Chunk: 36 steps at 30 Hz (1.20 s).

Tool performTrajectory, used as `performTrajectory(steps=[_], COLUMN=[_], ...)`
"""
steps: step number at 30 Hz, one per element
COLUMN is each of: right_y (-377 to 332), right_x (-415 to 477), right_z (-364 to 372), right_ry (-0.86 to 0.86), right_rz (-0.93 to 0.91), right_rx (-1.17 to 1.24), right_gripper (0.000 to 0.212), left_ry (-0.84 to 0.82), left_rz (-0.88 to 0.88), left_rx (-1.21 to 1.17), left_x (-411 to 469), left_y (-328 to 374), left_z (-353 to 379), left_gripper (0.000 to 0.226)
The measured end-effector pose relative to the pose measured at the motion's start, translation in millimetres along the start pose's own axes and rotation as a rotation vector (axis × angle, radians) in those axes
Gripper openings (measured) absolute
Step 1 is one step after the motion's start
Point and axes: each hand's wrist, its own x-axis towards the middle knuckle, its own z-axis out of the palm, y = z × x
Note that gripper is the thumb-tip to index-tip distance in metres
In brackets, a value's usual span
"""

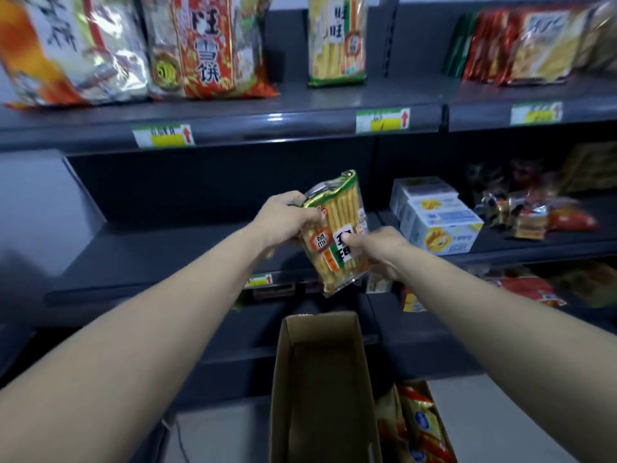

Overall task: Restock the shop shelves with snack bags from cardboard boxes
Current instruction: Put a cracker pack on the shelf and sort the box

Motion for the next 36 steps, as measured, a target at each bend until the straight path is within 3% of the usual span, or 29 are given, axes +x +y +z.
performTrajectory(steps=[3,9,16,20,24,27,29,34,36], right_y=[-25,-80,-142,-169,-203,-225,-237,-260,-264], right_x=[-14,-44,-49,-46,-40,-28,-17,12,28], right_z=[-22,-41,-61,-71,-88,-97,-99,-105,-108], right_ry=[0.030,-0.068,-0.114,-0.192,-0.105,0.016,0.092,0.187,0.196], right_rz=[-0.017,0.045,-0.181,-0.259,-0.402,-0.542,-0.609,-0.742,-0.780], right_rx=[0.019,0.353,0.870,0.915,0.753,0.576,0.491,0.258,0.143], right_gripper=[0.058,0.059,0.021,0.006,0.009,0.013,0.028,0.036,0.033], left_ry=[0.005,0.042,-0.067,-0.067,-0.057,0.177,0.292,0.428,0.392], left_rz=[0.122,0.233,0.297,0.282,0.270,0.277,0.326,0.378,0.385], left_rx=[-0.061,-0.462,-0.734,-0.793,-0.719,-0.505,-0.285,0.046,0.110], left_x=[-7,-14,-9,4,17,38,54,90,109], left_y=[33,96,141,147,154,160,165,183,186], left_z=[-2,1,11,5,-11,-23,-23,-16,-11], left_gripper=[0.028,0.017,0.012,0.052,0.030,0.050,0.055,0.087,0.082])
